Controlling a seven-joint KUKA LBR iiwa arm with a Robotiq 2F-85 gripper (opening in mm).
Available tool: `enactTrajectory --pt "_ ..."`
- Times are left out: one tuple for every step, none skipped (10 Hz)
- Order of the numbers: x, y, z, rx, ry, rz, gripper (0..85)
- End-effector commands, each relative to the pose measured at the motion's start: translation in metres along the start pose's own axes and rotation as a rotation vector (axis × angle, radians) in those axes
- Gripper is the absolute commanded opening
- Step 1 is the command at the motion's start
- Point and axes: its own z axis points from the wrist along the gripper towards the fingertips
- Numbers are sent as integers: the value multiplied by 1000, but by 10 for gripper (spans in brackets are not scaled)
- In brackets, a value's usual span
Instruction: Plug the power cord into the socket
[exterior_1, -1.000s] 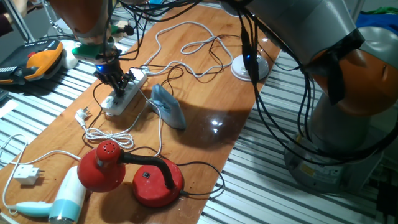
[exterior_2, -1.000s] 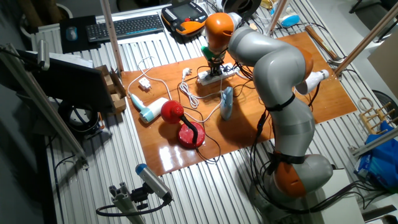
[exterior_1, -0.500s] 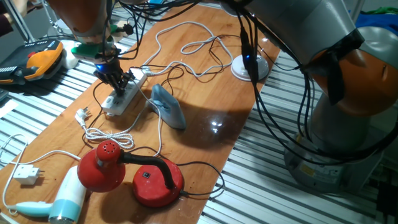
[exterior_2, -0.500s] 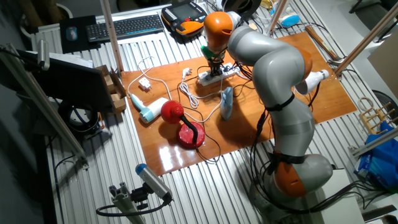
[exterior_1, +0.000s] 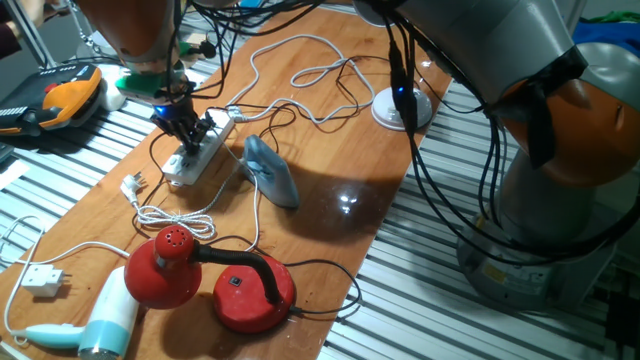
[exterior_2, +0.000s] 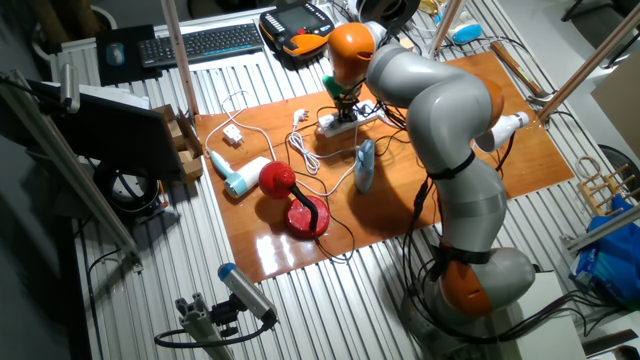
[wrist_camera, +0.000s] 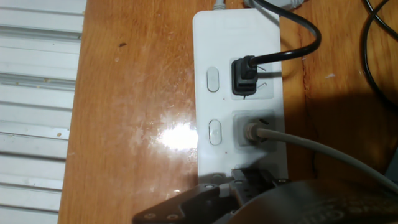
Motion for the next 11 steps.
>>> enactTrajectory --pt "0 -1 0 1 3 -2 0" --pt "0 -1 0 2 3 -2 0" --pt "0 -1 0 4 3 -3 0" --pt "0 -1 0 2 8 -8 0" --pt "0 -1 1 0 8 -11 0" --pt "0 -1 0 -5 9 -11 0" --pt "0 -1 0 -8 8 -11 0" --pt "0 -1 0 -12 6 -5 340" --pt "0 -1 0 -13 4 -3 510" --pt "0 -1 -1 -16 1 0 510" --pt "0 -1 -2 -17 -1 0 680"
